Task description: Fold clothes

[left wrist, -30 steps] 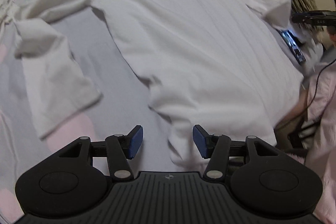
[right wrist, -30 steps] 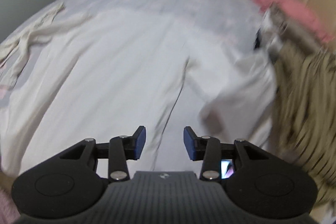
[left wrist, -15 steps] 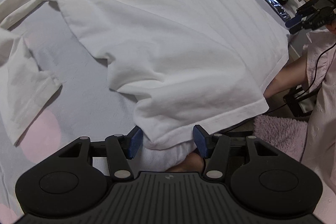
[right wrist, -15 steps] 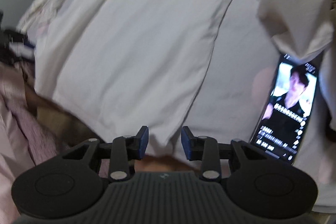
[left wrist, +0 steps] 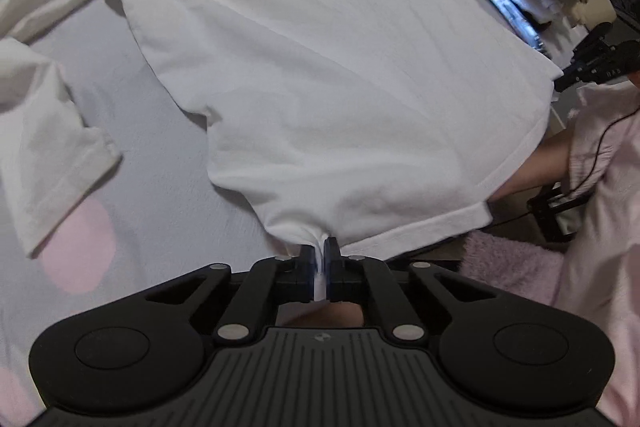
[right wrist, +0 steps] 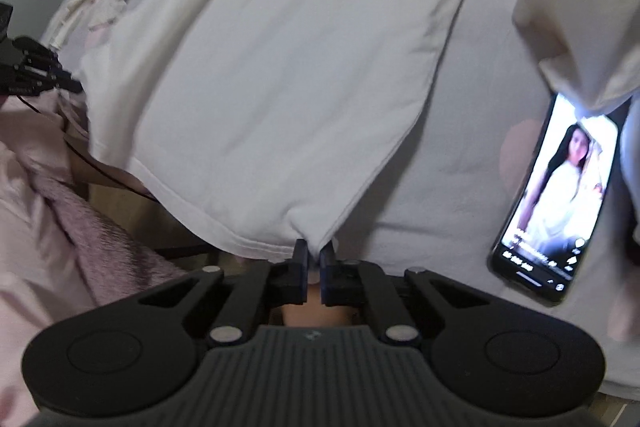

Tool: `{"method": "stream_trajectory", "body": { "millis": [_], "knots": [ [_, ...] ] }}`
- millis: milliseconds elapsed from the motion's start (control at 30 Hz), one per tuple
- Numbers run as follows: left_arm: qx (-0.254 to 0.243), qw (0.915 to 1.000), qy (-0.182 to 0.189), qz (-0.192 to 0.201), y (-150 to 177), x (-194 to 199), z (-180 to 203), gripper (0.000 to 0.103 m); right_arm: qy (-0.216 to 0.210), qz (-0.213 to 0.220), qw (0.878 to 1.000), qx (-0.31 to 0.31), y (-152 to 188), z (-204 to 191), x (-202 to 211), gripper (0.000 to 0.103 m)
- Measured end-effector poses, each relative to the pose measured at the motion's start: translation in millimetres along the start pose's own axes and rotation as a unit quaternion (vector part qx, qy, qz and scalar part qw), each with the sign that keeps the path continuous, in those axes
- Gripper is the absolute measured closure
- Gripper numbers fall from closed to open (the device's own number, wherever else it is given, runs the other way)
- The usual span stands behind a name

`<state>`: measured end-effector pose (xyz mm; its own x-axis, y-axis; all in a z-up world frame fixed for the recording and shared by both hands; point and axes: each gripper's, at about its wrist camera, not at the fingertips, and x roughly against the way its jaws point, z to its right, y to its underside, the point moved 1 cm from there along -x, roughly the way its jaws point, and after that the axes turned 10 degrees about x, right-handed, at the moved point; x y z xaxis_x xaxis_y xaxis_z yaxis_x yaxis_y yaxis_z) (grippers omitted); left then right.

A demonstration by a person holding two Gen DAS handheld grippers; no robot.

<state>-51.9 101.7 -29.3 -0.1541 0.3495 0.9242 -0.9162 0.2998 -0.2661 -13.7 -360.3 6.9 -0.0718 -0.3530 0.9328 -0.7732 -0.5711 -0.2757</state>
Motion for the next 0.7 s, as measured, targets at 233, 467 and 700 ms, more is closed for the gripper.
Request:
{"method": "stream_trajectory", "body": {
  "millis": [233, 467, 700],
  "knots": [
    [0.042, 0.9989, -0.004, -0.023, 13.0, 49.1, -2.0, 0.102, 0.020, -0.051, 0.999, 0.000, -1.1, -0.4, 20.8, 0.097],
    [0.112, 0.9913, -0.008, -0.069, 23.3, 11.0, -28.4, 0.102, 0.034, -0.111, 0.993, -0.011, 6.5, 7.9, -14.1, 0.097],
    [0.121, 0.9807, -0.037, -0.149, 28.6, -31.0, -37.9, 0.099, 0.040, -0.143, 0.989, -0.017, 12.1, 13.5, -42.6, 0.097]
  ]
}}
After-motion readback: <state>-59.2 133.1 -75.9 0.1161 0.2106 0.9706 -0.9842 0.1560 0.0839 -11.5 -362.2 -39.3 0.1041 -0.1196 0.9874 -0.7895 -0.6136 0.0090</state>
